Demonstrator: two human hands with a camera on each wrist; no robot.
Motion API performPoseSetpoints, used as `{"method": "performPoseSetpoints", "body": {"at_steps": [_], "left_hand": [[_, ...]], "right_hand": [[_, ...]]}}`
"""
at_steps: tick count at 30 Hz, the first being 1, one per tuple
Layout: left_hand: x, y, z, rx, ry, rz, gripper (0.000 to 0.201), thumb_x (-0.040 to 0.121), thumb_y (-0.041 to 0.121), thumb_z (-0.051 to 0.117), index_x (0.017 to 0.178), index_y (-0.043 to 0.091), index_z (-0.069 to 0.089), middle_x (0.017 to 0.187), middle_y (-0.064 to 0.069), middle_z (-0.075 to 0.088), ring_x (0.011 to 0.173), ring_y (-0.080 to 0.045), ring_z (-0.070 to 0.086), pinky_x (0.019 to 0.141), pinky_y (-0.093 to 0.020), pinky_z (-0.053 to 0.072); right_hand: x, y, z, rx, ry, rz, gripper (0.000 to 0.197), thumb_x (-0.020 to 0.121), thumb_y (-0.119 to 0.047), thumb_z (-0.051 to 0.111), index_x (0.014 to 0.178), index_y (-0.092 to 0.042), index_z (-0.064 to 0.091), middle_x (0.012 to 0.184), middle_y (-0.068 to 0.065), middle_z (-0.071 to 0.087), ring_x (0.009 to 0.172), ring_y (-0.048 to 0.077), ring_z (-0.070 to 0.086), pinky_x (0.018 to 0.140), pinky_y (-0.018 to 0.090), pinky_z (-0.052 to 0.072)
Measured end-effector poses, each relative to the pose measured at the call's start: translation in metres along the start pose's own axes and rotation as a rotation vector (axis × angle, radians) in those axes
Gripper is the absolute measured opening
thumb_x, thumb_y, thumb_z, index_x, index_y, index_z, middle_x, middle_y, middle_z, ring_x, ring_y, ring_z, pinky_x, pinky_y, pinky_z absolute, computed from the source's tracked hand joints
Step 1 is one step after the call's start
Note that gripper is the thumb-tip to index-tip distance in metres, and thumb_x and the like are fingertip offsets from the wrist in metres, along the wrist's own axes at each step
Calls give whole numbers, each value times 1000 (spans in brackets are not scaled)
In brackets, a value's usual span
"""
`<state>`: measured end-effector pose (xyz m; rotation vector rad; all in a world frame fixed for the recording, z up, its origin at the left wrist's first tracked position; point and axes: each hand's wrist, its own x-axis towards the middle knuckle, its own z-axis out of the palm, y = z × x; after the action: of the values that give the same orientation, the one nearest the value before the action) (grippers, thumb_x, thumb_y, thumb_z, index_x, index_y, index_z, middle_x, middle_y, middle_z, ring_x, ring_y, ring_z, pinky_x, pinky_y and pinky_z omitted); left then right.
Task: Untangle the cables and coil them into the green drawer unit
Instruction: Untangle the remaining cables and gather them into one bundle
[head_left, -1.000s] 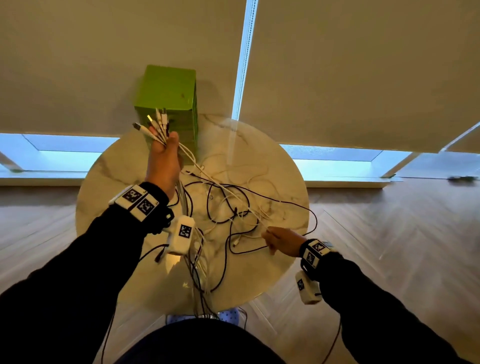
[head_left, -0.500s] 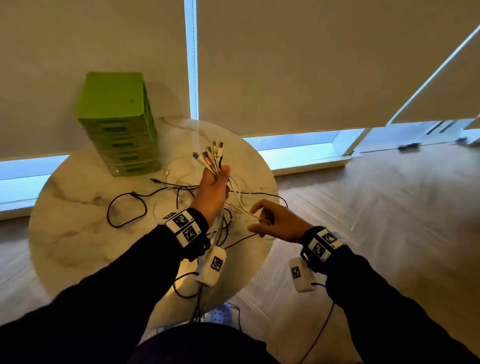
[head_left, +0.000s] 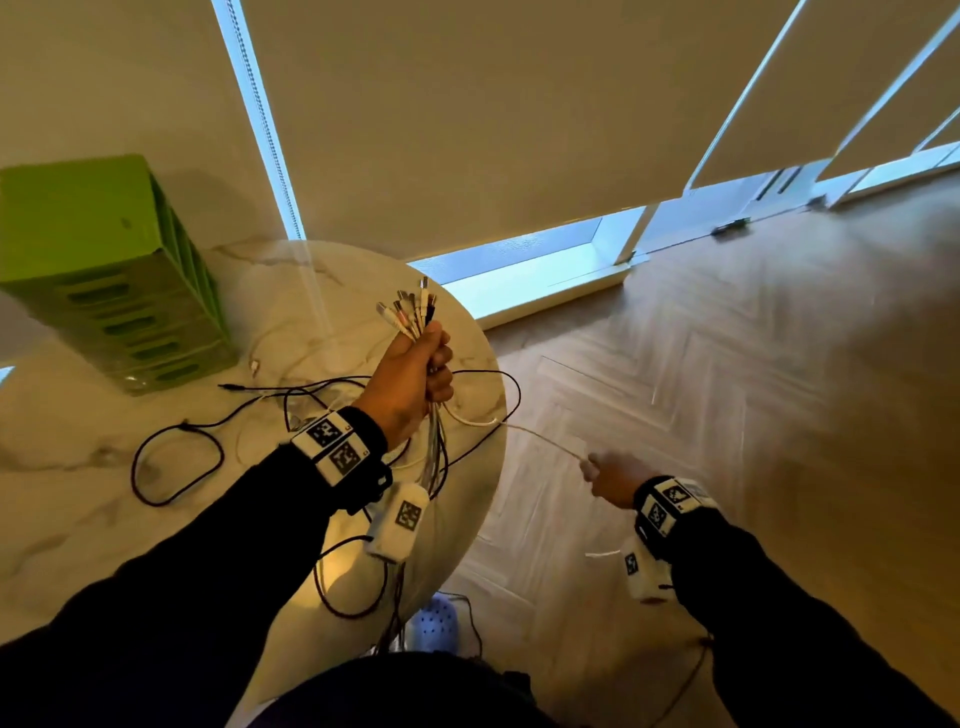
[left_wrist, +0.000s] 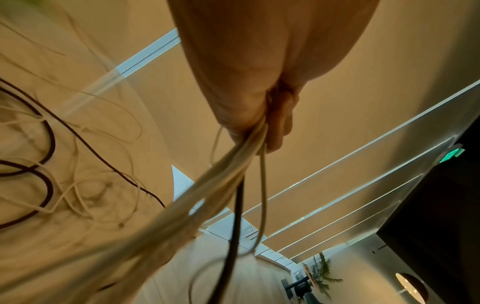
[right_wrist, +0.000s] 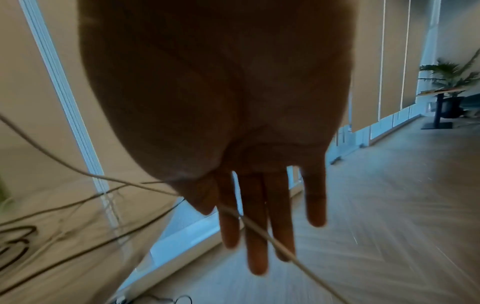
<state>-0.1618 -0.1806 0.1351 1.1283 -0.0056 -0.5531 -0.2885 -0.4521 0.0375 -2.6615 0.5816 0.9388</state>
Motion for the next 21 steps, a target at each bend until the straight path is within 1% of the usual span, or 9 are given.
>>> {"method": "performPoseSetpoints", "body": {"at_steps": [3, 4, 6, 9, 12, 14, 15, 17, 21], "left_hand": [[0, 0, 1, -83, -66, -44, 27, 109, 27, 39, 86, 16, 50, 60, 6, 40, 48, -7, 30, 50, -23, 25], [0, -2, 1, -98, -86, -54, 27, 108, 27, 40, 87, 15, 51, 61, 5, 41, 49, -8, 32, 50, -23, 27], [1, -8, 1, -99, -110, -69, 27, 109, 28, 40, 87, 15, 51, 63, 4, 42, 51, -9, 35, 51, -24, 30], [5, -14, -2, -85, -106, -64, 28, 109, 28, 39, 88, 14, 51, 64, 3, 44, 54, -11, 43, 53, -23, 37], [9, -16, -9, -42, -72, -46, 29, 109, 30, 40, 88, 13, 51, 65, 2, 49, 59, -13, 52, 58, -26, 45], [11, -17, -13, 13, -46, -30, 30, 109, 31, 39, 87, 14, 52, 66, 2, 53, 62, -15, 58, 61, -28, 50], [12, -17, -15, 45, -34, -19, 30, 109, 31, 39, 88, 13, 52, 66, 2, 54, 63, -16, 60, 63, -30, 52], [15, -20, -19, 118, -8, 14, 30, 109, 32, 38, 90, 13, 52, 69, 0, 55, 65, -17, 61, 66, -33, 54], [22, -23, -25, 257, 65, 90, 31, 108, 36, 38, 94, 12, 52, 73, -2, 56, 66, -17, 62, 69, -35, 54]], "right_hand": [[-3, -15, 18, -138, -175, 50, 41, 102, -23, 44, 142, -15, 47, 147, 11, 48, 131, 28, 50, 107, 35, 40], [-6, -27, 20, -85, -171, 7, 51, 100, -26, 50, 148, -17, 40, 151, 10, 42, 135, 27, 47, 109, 35, 38], [-14, -56, 16, 142, -98, -222, 65, 94, -23, 61, 153, -21, 33, 156, 7, 34, 140, 24, 41, 110, 32, 36], [-30, -101, 0, 451, -129, -597, 68, 90, -13, 65, 151, -18, 36, 152, 4, 43, 137, 13, 41, 110, 25, 36], [-38, -131, -16, 574, -173, -674, 42, 94, -18, 63, 133, -11, 49, 126, 11, 62, 117, 23, 61, 102, 33, 50], [-39, -138, -22, 434, -58, -700, 33, 98, -42, 57, 118, -17, 54, 106, 8, 68, 97, 25, 67, 88, 41, 58], [-39, -137, -24, 352, 7, -712, 33, 99, -49, 53, 114, -20, 54, 101, 4, 69, 91, 22, 69, 81, 40, 59], [-37, -136, -26, 274, 125, -761, 31, 103, -44, 48, 115, -17, 57, 94, 1, 70, 82, 17, 69, 73, 33, 59], [-26, -130, -28, 202, 344, -855, 31, 106, -34, 45, 113, -12, 66, 98, 3, 69, 85, 16, 64, 78, 29, 52]]}}
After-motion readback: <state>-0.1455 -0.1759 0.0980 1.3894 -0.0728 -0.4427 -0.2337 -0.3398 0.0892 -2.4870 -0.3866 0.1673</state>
